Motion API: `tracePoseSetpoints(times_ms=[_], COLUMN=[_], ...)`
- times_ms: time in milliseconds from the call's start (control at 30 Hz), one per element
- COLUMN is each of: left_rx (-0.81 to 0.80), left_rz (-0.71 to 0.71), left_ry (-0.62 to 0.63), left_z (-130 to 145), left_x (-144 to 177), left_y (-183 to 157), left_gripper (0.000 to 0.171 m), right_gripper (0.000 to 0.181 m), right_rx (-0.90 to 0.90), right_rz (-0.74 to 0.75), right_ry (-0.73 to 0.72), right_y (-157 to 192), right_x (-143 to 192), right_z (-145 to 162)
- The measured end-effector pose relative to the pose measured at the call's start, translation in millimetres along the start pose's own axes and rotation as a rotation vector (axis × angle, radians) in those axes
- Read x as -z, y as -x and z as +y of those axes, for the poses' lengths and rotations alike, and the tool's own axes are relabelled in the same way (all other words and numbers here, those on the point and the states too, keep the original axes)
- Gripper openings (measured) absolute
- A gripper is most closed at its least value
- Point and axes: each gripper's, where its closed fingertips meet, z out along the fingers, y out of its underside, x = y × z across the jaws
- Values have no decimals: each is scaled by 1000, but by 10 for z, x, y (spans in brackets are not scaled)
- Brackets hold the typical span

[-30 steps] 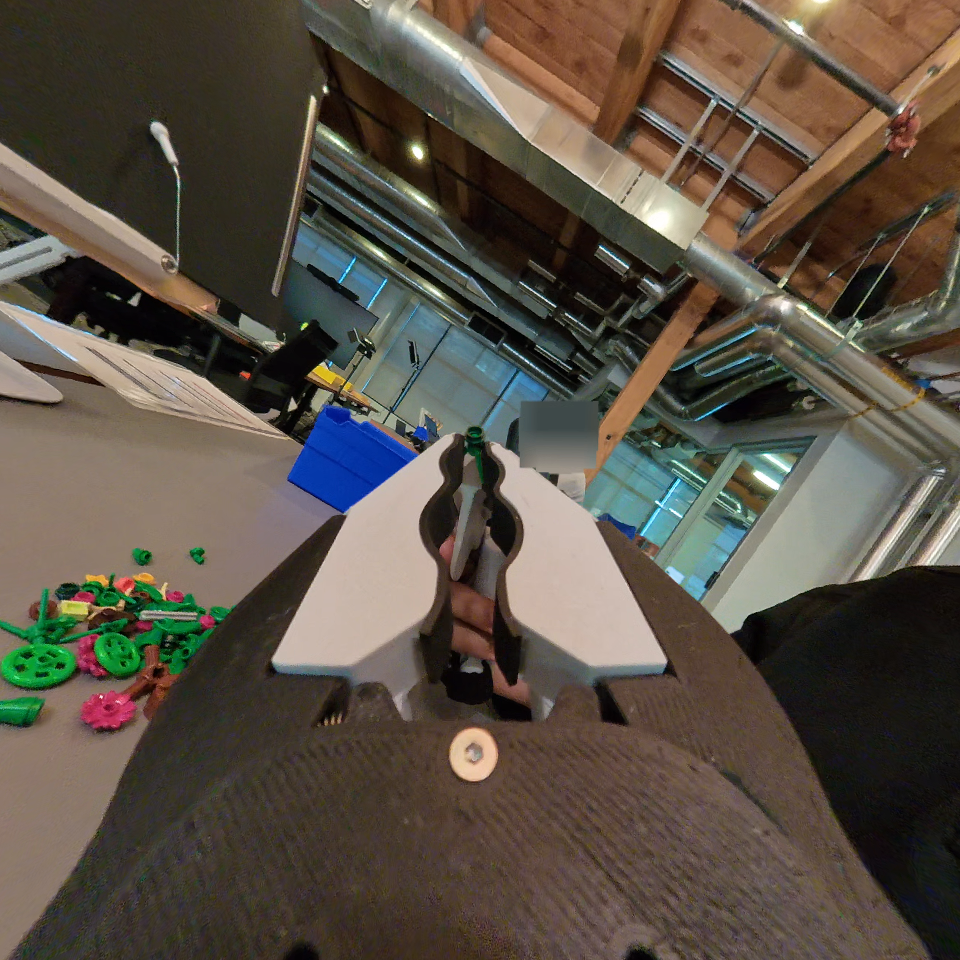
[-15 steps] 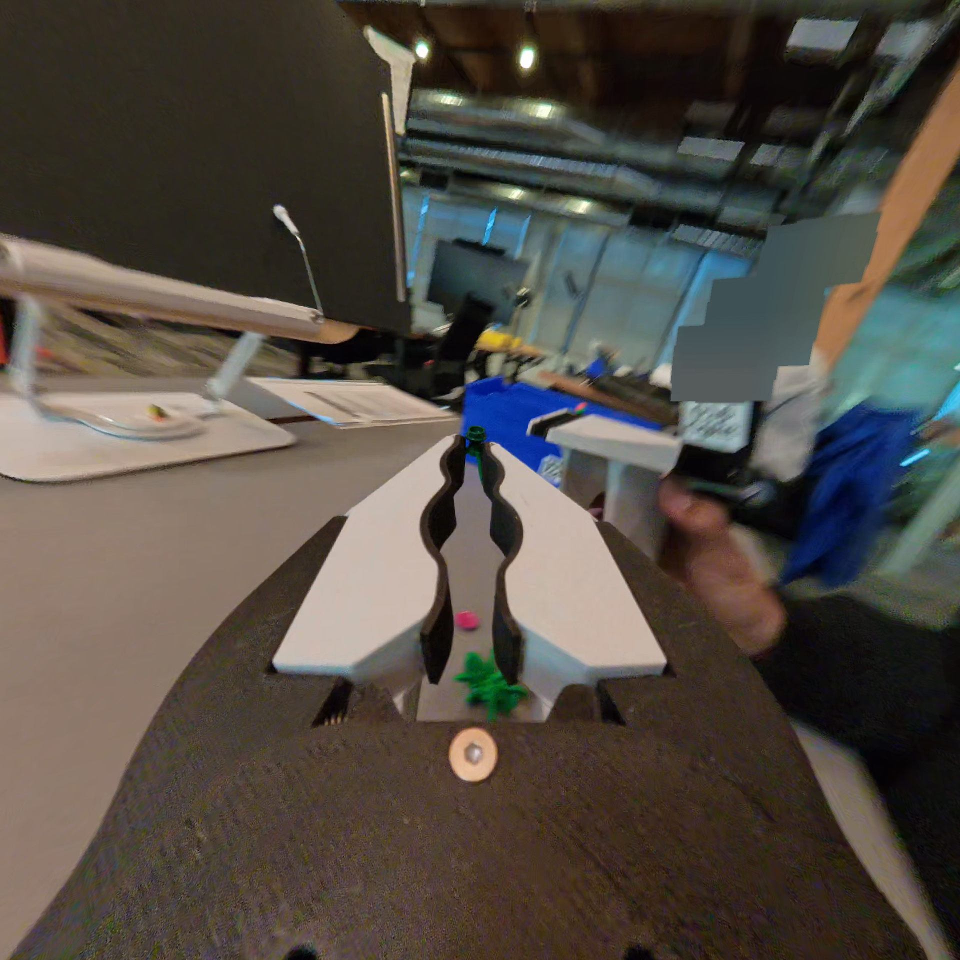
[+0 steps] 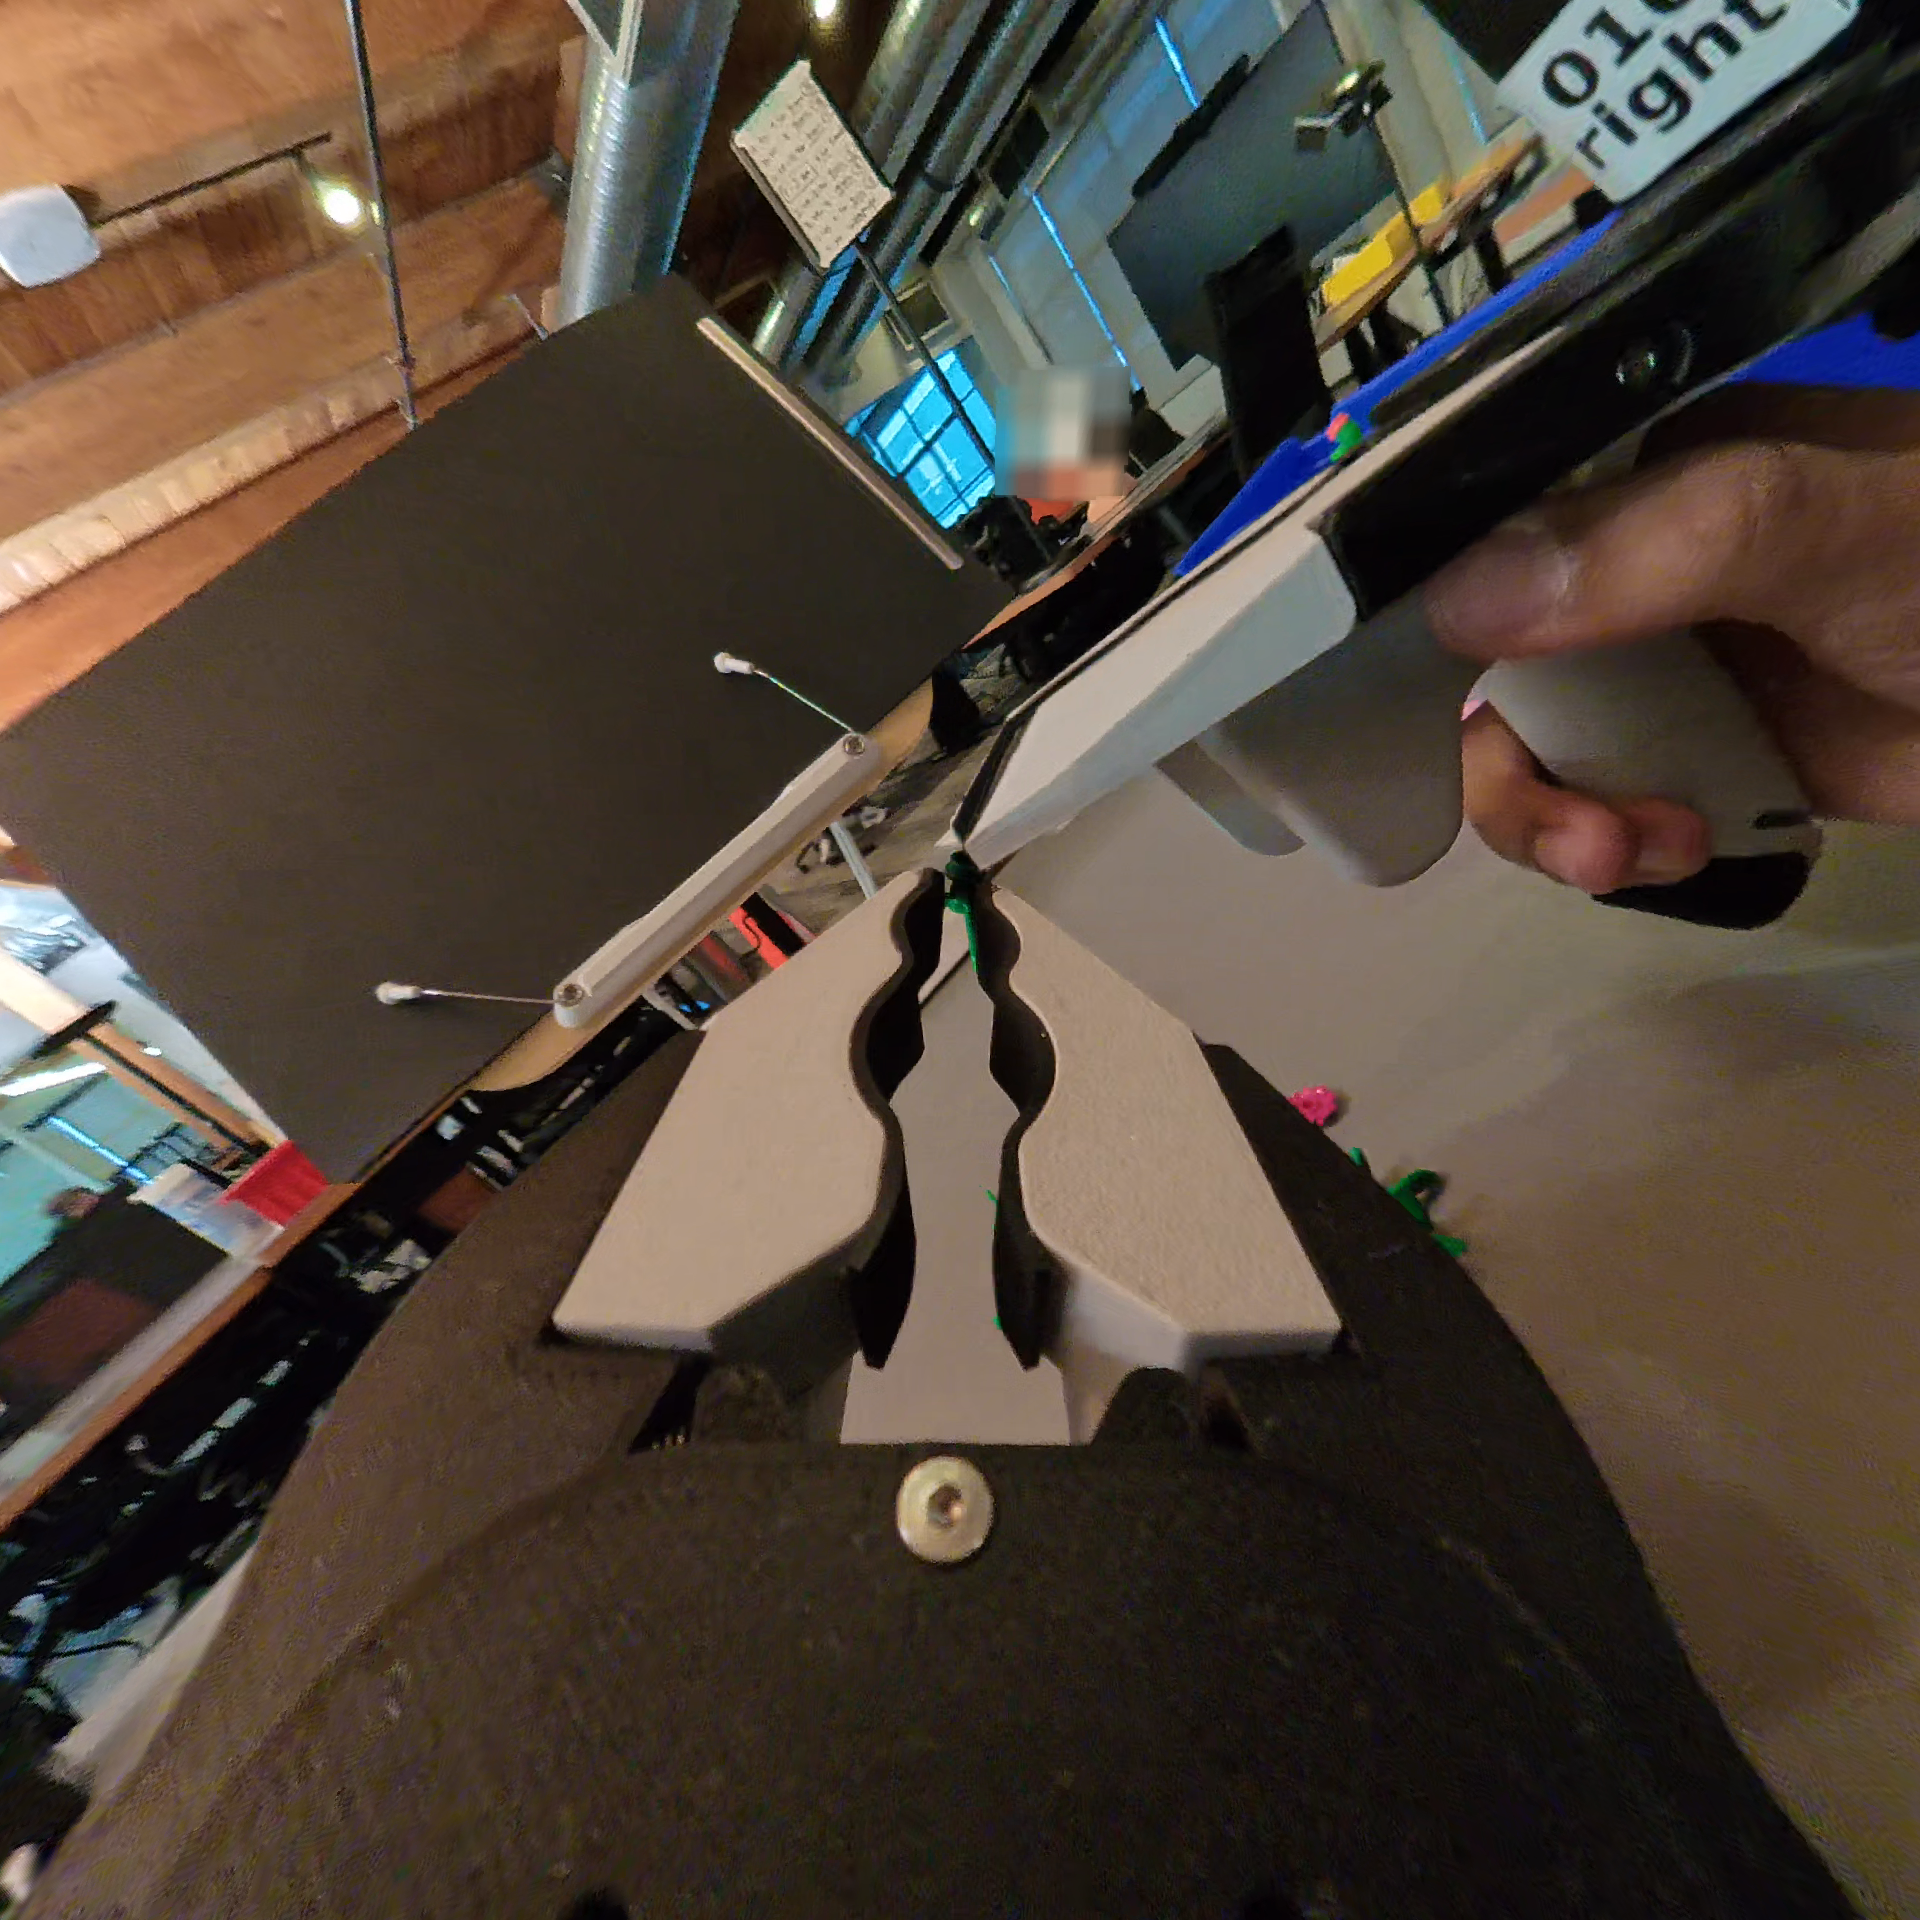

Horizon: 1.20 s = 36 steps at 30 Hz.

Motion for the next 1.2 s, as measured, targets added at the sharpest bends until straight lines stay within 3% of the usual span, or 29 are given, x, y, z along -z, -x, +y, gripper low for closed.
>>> tracePoseSetpoints(times_ms=[300, 600, 800, 867, 1033, 1200], left_rx=[-187, -209, -42, 33, 445, 608], left_rz=[-29, 20, 143, 245, 592, 735], left_ry=[12, 44, 16, -16, -109, -201], left_z=[-16, 47, -16, -53, -199, -380], left_x=[17, 2, 44, 105, 354, 488], left_y=[-49, -115, -151, -188, -211, -215], left_gripper=[1, 1, 1, 0, 0, 0], right_gripper=[10, 5, 5, 5, 4, 3], right_rx=[-15, -83, -111, -124, -207, -350], right_rz=[-14, -37, -95, -157, -356, -526], right_ry=[41, 125, 131, 140, 125, 72], right_y=[5, -21, 37, 107, 372, 529], right_x=[-14, 8, 52, 76, 104, 166], right_z=[67, 166, 137, 136, 90, -18])
